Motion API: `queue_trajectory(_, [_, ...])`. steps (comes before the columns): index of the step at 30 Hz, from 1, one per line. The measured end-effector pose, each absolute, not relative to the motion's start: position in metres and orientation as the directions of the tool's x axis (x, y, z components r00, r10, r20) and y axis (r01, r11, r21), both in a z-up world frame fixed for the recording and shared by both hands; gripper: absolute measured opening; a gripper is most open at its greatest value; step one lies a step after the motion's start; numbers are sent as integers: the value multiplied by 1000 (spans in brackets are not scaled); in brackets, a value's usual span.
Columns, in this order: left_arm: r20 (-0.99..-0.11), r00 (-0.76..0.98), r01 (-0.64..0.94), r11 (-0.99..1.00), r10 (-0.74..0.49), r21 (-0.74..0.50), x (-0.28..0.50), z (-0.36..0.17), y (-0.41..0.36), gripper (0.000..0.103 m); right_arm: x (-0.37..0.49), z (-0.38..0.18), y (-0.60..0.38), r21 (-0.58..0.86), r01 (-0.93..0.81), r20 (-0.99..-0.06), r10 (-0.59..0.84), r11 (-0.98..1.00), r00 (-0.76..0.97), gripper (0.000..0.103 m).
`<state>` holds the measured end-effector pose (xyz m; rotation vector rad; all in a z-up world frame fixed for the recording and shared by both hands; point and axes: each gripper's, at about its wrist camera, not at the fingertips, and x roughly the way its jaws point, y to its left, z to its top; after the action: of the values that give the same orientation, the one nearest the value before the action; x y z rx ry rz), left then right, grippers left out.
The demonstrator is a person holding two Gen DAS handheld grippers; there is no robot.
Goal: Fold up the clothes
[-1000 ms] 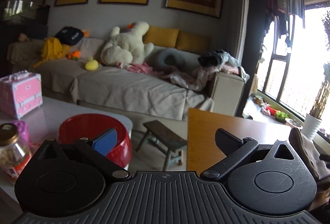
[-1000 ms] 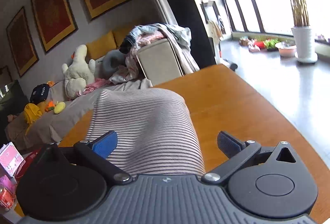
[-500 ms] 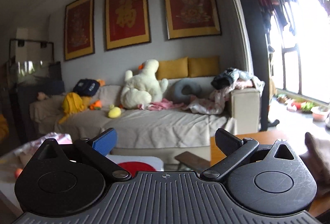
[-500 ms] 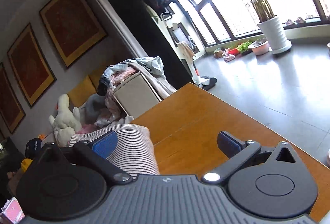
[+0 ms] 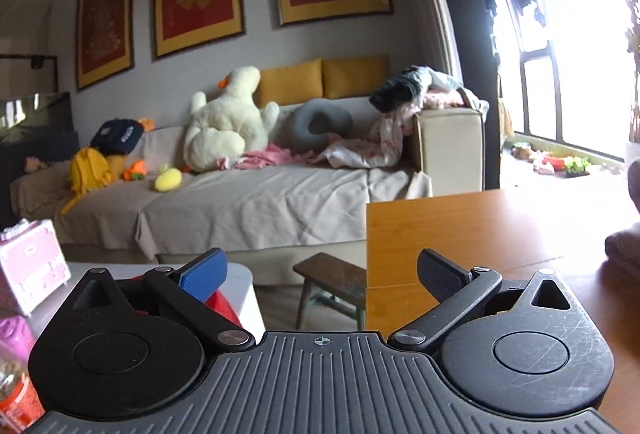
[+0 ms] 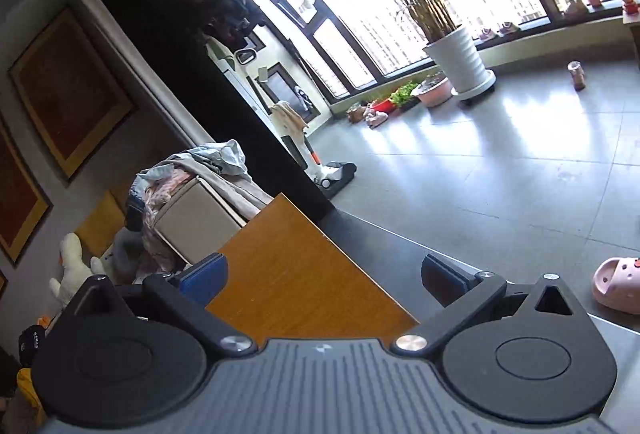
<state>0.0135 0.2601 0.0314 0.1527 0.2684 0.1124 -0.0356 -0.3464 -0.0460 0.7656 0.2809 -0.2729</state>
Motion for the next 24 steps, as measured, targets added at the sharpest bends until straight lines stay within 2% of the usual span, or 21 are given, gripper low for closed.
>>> queue_trajectory(4, [-344,939,17,995,19,102,42,14,254,103,-26,-50,-346,615,386,-409,-141,687,902,103])
queue_trajectory(8, [-402,916,62,992,-13,111,51,7,244,103,-20,-49,-343,589,396,-443,-129,704,887,103])
queue_trajectory(11, [-467,880,120,991,-81,54,56,1,246,103,-18,-49,-342,587,410,-455,-135,698,880,103])
queue_trajectory(18, [-510,859,62,998,-44,18,37,-3,246,103,-19,-43,-337,524,378,-460,-120,764,880,103])
queue_trajectory(24, [-505,863,118,984,-36,131,-12,-4,225,103,-24,-42,-343,531,363,-460,-100,765,883,102])
